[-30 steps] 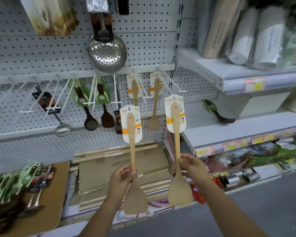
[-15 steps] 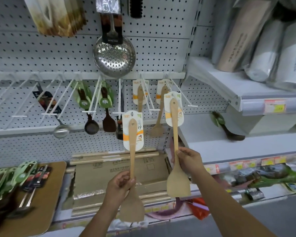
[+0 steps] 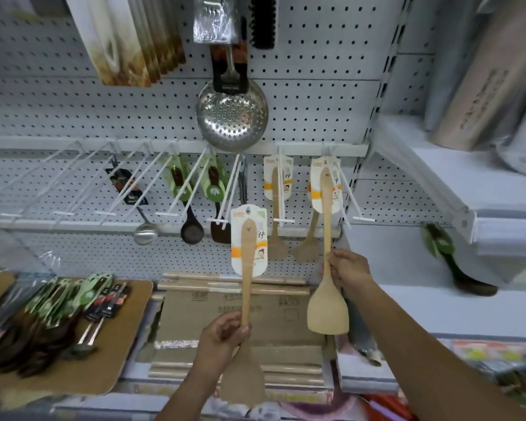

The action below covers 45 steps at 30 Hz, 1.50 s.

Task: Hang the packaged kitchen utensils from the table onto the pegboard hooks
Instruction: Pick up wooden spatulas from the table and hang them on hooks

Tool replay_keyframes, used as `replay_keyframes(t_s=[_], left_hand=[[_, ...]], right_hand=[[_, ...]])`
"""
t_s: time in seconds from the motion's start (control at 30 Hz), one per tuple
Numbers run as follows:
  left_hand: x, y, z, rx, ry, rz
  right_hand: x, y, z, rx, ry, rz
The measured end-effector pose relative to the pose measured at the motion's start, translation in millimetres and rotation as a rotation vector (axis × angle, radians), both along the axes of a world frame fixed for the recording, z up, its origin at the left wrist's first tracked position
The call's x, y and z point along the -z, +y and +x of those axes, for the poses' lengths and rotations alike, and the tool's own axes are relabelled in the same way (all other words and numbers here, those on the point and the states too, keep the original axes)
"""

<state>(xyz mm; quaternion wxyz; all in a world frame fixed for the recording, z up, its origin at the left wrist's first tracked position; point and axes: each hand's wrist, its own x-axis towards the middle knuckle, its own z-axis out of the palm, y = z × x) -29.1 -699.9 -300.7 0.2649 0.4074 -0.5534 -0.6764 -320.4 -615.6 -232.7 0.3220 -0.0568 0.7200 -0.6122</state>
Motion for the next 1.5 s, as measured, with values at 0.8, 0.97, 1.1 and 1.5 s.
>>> replay_keyframes(t_s=[0.8,0.97,1.1,1.5], left_hand=[[10.0,17.7,-22.9,0.124,-0.032,0.008],[13.5,23.1,-27.7,0.178,-0.026,0.023],[13.0,28.4,-26.5,0.187,-0.012,0.018],[9.4,34.3,-20.0,0.195,0.041,0.062]], right_hand=[[-21.4,2.7,49.9,-0.306,0.062,-0.196],[-40.1,-4.1,65.4,-0.345,0.120,-0.179],[-48.3,-2.6,71.1,-0.328,0.154,-0.214],[-63.6,8.4,85.7,-0.363,0.165,-0.279]])
